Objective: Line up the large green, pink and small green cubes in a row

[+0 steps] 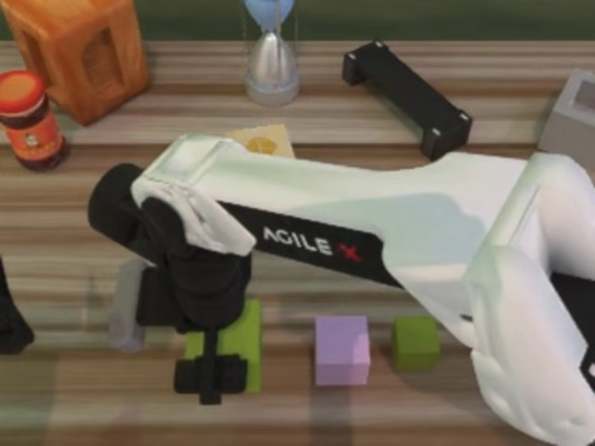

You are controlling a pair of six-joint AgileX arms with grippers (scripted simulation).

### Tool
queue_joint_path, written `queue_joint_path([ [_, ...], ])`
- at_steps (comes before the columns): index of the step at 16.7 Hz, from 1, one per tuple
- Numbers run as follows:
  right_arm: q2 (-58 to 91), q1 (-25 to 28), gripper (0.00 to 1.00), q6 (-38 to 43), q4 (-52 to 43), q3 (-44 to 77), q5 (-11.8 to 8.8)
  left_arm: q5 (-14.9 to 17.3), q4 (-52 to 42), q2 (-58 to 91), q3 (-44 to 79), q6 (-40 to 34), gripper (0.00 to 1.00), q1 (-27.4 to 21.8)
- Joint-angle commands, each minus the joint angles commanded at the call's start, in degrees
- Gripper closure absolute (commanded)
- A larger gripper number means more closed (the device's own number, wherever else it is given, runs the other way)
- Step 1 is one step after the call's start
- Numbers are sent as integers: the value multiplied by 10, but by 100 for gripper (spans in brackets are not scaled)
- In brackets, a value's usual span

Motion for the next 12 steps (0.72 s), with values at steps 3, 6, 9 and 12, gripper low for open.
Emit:
queue_joint_path([
  [3, 0, 0, 0, 0, 0, 0, 0, 0, 0, 0, 0, 0, 0, 0],
  [6, 0, 0, 0, 0, 0, 0, 0, 0, 0, 0, 0, 0, 0, 0],
  [9, 0, 0, 0, 0, 0, 0, 0, 0, 0, 0, 0, 0, 0, 0],
  [12, 0, -1, 0, 0, -9, 10, 1, 0, 0, 0, 0, 0, 0, 0],
])
